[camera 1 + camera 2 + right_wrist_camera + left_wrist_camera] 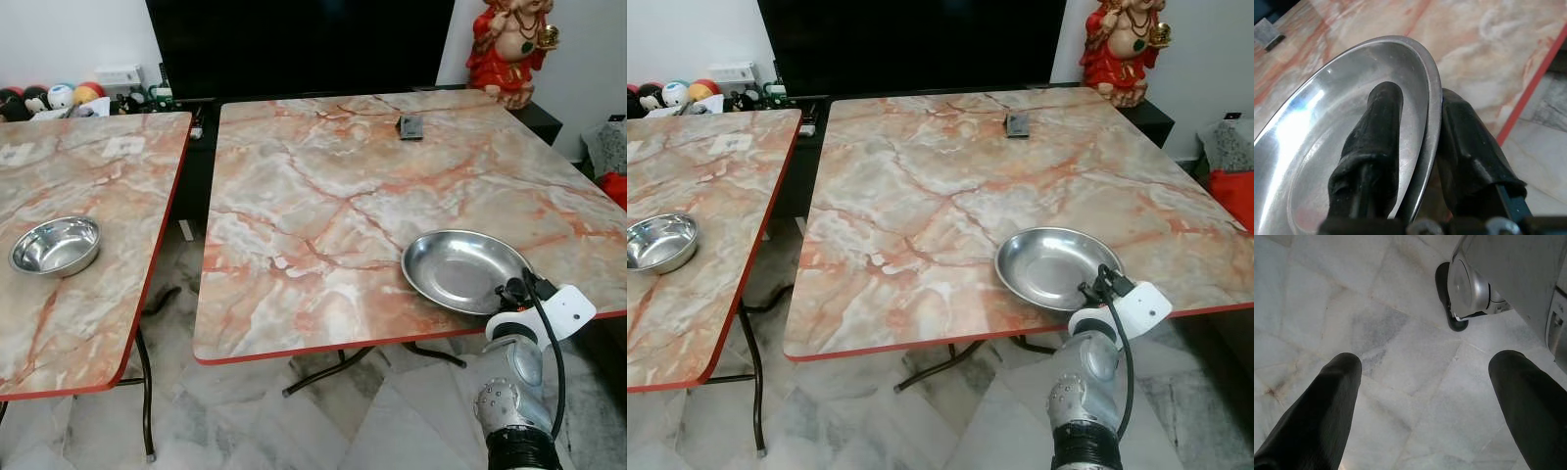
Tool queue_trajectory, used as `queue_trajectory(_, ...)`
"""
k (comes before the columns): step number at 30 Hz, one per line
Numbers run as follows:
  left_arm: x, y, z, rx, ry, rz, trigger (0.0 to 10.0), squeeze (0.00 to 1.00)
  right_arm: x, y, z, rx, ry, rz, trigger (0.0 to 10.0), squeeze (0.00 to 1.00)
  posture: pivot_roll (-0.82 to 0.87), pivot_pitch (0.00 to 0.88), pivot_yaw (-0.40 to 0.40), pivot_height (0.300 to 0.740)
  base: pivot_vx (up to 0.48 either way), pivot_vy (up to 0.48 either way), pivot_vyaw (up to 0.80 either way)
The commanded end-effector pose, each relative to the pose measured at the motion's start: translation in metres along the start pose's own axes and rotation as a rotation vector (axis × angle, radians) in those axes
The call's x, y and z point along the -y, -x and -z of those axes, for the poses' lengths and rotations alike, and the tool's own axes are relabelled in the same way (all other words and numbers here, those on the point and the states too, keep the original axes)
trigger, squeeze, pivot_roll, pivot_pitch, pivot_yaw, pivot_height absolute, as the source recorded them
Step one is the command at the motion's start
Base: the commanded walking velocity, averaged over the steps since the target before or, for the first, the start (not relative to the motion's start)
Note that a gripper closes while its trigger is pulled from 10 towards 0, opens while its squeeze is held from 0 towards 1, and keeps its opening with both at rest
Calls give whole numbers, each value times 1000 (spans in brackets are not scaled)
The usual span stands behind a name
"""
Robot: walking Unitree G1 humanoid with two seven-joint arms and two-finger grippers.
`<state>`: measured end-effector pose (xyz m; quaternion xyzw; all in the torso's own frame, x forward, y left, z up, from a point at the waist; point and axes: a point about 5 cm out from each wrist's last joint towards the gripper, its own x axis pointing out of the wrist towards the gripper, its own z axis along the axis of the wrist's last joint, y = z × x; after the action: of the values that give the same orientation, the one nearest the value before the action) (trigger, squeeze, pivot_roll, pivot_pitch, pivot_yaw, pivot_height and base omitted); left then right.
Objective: Setting the table
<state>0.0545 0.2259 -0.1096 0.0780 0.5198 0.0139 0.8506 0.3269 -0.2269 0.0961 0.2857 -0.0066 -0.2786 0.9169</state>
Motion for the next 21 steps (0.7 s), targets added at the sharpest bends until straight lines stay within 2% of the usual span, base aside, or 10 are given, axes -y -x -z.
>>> queue_trajectory(1,-2,3,9,-32,-9,-9,10000,0,2,-2,-6,30,-11,25,10000,0,-14,77,1,740,0,0,0)
queue_trajectory(4,-2,3,9,-33,-11,-9,10000,0,6,-2,-3,17,-33,42,10000,0,-18,71,5,740,0,0,0)
queue_trajectory(5,-2,3,9,-34,-12,-8,10000,0,7,-2,-3,14,-41,51,10000,94,-18,70,5,740,0,0,0)
queue_trajectory(6,-2,3,10,-34,-13,-8,10000,0,9,-2,-2,12,-50,60,10000,94,-18,70,5,740,0,0,0)
queue_trajectory(7,-2,3,10,-34,-13,-7,10000,0,10,-2,-2,12,-49,63,10000,251,-18,70,5,740,0,0,0)
queue_trajectory(9,-2,3,9,-34,-15,-6,10000,0,11,-2,-2,15,-44,64,10000,345,-18,70,5,740,0,0,0)
queue_trajectory(10,-2,3,9,-34,-16,-6,10000,0,12,-3,-2,16,-43,66,10000,518,-18,70,5,740,0,0,0)
queue_trajectory(19,-2,4,10,-37,-23,-2,10000,0,15,-3,1,18,-34,78,10000,506,-17,52,10,740,0,0,0)
queue_trajectory(20,-2,4,10,-37,-23,-2,10000,0,14,-4,1,18,-36,77,10000,608,-16,50,11,740,0,0,0)
queue_trajectory(21,-2,4,10,-37,-23,-2,10000,0,14,-4,1,18,-36,77,10000,608,-16,50,11,740,0,0,0)
